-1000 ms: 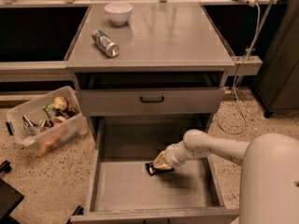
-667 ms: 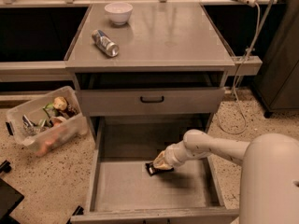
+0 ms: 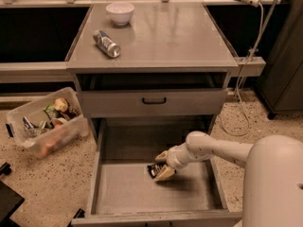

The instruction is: Pick rxbar chocolate from middle drawer and place on counter

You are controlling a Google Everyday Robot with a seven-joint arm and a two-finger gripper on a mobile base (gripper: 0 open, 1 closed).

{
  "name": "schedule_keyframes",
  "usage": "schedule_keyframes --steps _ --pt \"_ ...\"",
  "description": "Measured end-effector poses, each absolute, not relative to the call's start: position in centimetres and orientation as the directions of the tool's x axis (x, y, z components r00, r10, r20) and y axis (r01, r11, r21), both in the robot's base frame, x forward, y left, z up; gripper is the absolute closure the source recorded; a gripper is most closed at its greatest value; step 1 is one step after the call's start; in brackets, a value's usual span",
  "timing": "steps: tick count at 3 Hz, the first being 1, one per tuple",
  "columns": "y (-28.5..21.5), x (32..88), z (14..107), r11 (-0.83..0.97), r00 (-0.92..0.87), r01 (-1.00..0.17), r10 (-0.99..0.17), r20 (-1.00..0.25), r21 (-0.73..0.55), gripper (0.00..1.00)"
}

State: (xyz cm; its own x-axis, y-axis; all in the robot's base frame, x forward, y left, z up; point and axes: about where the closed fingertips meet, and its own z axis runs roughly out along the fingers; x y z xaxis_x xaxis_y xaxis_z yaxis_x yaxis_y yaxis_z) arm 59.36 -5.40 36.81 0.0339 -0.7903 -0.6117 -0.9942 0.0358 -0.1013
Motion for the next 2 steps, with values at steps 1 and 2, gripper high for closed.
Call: schedule_keyframes --steps 1,2 --pt "-5.4 59.35 36.8 0.036 0.034 -0.994 -0.79 -0.612 -0.101 0.0" --pt "-5.35 59.34 36.75 0.036 0.032 -0.994 -0.79 -0.612 -0.099 0.0"
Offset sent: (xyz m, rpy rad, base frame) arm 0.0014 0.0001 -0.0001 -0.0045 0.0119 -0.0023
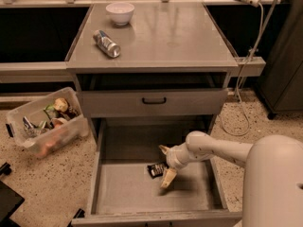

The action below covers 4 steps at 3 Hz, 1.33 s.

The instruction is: Pick rxbar chocolate from middle drawer and place on counter

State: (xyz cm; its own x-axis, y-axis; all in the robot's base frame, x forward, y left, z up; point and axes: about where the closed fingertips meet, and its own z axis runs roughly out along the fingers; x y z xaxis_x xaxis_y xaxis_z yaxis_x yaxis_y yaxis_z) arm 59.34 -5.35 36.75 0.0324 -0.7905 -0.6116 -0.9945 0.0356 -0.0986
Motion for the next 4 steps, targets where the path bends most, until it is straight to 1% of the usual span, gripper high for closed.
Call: schedule_keyframes --steps 2,3,4 --pt "-5.3 59.64 35.34 0.05 -0.003 -0.997 -0.79 -0.613 -0.059 0.0" --pt "-5.3 59.64 35.34 0.05 -0.003 -0.997 -0.79 -0.613 -0.059 0.19" --pt "-5.3 59.64 35.34 0.05 -0.003 -0.997 -0.79 -0.613 -0.059 0.42"
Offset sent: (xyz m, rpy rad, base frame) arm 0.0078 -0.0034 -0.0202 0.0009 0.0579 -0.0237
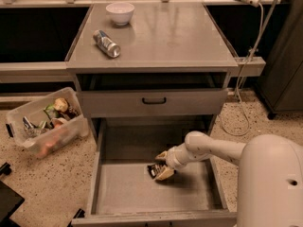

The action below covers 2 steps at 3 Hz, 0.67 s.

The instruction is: Pick rxbar chocolate from middle drawer and place on counter

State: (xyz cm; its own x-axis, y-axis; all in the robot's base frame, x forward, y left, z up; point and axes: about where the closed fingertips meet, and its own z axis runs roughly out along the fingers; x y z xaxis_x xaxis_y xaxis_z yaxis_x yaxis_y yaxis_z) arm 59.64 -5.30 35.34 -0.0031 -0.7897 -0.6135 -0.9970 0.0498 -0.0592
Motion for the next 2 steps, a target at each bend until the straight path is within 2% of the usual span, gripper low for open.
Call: schedule_keyframes --steps 2 --pt "-5.29 59.63 35.35 0.05 -0.003 -0.997 -0.79 -0.614 -0.059 0.89"
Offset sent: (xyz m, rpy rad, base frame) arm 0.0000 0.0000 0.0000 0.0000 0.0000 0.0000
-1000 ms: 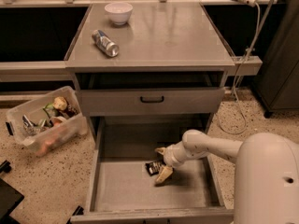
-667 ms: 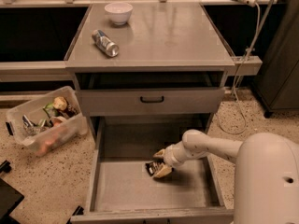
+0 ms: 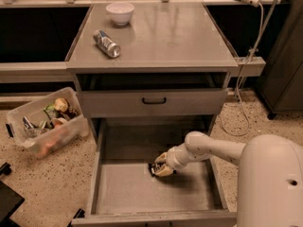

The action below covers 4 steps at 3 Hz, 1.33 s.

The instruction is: Pick rxbar chocolate from middle drawer and place on counter

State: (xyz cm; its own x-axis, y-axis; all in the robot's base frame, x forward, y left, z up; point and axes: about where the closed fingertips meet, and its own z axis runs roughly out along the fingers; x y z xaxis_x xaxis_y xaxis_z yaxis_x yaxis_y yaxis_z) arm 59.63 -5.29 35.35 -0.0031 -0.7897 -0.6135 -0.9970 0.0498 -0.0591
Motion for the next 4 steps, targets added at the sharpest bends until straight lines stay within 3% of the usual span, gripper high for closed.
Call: schedule_keyframes --steps 1,4 --pt "-4.9 59.2 37.6 0.054 -0.008 -0.997 -0.779 -0.626 -0.055 1.0" --pt "-3.3 55.7 54.6 0.094 0.031 -0.986 -0.71 -0.703 -0.138 1.0"
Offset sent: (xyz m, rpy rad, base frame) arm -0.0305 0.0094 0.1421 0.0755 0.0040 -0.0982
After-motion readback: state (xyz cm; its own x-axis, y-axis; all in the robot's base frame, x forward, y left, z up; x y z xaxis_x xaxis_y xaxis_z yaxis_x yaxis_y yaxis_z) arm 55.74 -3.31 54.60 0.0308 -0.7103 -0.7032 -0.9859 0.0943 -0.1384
